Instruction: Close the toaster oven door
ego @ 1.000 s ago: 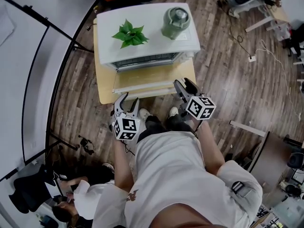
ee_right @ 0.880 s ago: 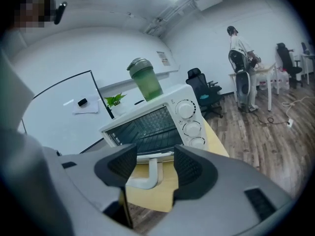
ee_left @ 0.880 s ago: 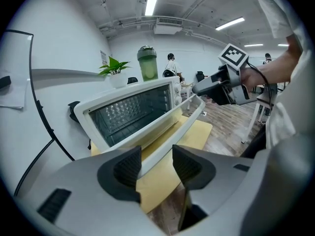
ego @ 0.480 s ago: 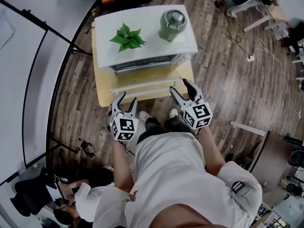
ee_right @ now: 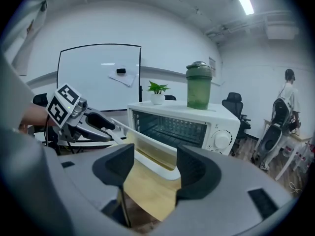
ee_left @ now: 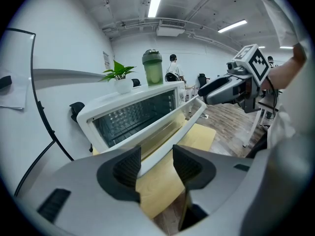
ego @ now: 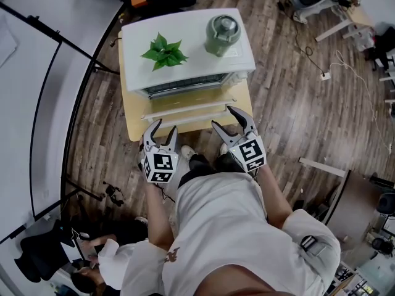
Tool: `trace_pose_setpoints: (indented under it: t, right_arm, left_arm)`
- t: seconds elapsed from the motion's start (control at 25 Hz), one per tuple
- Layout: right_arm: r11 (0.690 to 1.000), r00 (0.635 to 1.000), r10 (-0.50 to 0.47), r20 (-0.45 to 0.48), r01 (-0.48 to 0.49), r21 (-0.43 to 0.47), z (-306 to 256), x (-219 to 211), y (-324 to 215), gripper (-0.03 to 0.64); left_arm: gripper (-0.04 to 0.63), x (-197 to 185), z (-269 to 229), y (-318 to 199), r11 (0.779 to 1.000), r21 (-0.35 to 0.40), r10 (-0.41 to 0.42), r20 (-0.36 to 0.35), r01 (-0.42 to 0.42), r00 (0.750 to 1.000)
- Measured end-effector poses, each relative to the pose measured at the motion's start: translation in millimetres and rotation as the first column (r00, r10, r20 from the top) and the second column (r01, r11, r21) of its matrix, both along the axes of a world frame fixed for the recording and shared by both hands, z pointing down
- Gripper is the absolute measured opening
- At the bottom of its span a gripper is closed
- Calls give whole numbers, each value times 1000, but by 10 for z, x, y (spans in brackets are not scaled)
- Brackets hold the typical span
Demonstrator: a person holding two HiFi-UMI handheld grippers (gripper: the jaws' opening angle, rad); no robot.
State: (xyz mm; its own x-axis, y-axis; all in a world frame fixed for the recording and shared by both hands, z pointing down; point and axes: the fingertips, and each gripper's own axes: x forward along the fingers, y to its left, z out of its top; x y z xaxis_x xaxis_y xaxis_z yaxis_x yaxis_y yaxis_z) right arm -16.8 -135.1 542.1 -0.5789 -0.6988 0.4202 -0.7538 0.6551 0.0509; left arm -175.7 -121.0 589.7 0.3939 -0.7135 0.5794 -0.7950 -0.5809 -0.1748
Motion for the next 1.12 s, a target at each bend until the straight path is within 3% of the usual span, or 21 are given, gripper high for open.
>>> trace_pose_setpoints:
  t: [0.52, 1.12]
  right_arm:
    - [998, 998, -53, -41, 53, -18, 129, -152, -84, 270]
    - [999, 999, -32, -20, 32, 11, 45, -158, -305, 259]
  left_arm:
    - [201, -21, -141, -190, 1000, 30, -4, -18, 4, 1000]
    - [204, -39, -260, -397, 999, 49, -10, -36, 12, 999]
